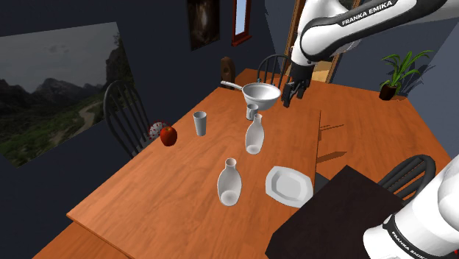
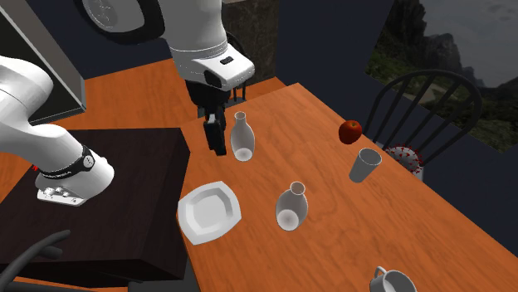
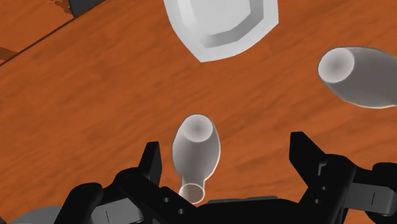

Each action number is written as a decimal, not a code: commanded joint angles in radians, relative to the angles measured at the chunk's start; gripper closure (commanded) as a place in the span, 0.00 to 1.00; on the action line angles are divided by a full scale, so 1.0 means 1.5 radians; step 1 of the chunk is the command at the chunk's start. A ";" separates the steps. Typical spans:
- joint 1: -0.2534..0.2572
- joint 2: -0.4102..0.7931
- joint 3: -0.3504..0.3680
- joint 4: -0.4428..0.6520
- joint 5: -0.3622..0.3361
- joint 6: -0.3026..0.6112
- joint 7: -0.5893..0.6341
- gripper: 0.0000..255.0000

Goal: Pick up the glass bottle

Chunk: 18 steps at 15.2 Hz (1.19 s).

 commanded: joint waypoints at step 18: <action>-0.038 0.496 0.007 0.371 0.100 0.132 -0.088 0.00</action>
